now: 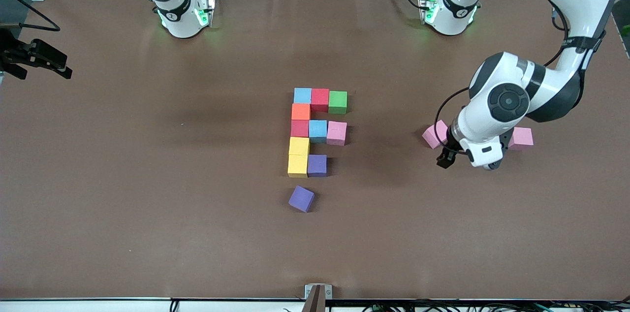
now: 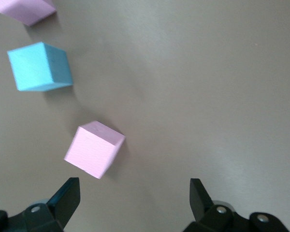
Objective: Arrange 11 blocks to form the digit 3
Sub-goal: 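Grasp the pink cube with the left gripper and lift it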
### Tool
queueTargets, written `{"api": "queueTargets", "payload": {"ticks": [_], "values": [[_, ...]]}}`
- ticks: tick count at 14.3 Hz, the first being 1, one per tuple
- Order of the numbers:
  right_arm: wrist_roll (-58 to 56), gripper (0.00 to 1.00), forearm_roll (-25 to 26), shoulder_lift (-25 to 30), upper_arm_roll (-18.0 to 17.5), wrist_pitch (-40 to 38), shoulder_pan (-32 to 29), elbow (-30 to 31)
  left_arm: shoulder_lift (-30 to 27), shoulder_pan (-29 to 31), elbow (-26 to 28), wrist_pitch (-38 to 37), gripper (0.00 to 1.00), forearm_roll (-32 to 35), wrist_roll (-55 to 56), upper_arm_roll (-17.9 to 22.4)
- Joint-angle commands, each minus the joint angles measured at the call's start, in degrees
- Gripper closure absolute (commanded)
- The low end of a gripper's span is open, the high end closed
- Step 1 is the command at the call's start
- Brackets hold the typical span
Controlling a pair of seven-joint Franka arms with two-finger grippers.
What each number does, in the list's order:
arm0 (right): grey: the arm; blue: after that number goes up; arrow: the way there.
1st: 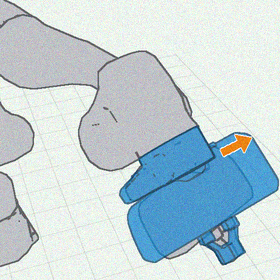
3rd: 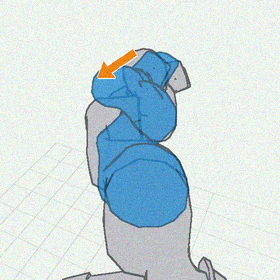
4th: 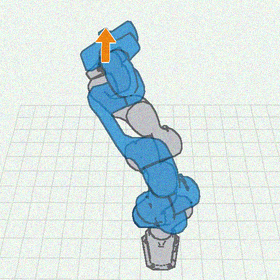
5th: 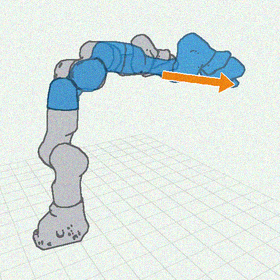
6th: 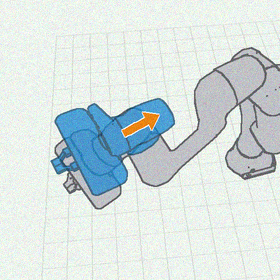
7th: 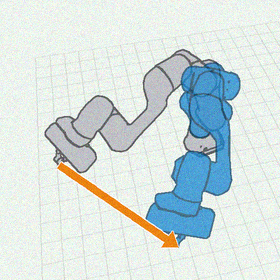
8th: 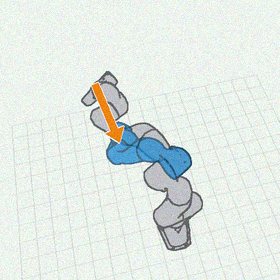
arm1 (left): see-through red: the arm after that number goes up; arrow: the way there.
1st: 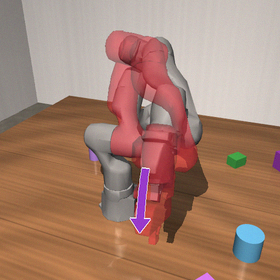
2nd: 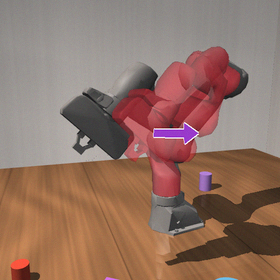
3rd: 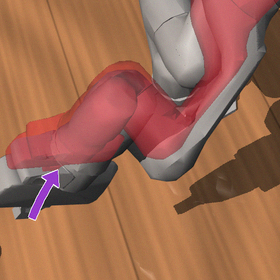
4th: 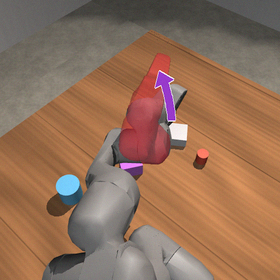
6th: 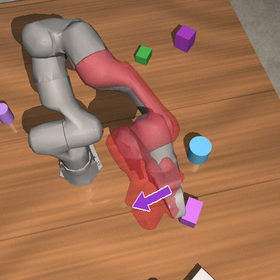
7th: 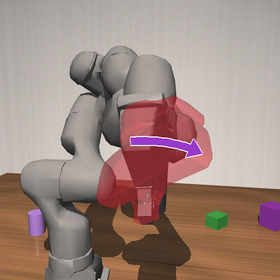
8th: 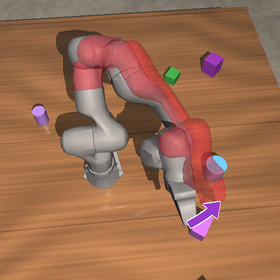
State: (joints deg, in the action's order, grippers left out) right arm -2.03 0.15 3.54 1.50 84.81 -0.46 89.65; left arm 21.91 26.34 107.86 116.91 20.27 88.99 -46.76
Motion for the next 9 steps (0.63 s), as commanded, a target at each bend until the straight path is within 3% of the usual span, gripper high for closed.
{"api": "queueTargets", "payload": {"ticks": [1,9], "values": [[-0.78,0.0,-1.55,1.47,-0.44,0.62,-0.78,1.32,-5.74,6.69,6.66,1.83,0.0,-1.2,-1.54,-6.13],[-1.13,0.0,-1.03,1.47,-0.53,0.0,-0.95,1.32,-9.08,9.16,20.27,12.45,0.0,-2.78,-2.23,-7.64]]}}
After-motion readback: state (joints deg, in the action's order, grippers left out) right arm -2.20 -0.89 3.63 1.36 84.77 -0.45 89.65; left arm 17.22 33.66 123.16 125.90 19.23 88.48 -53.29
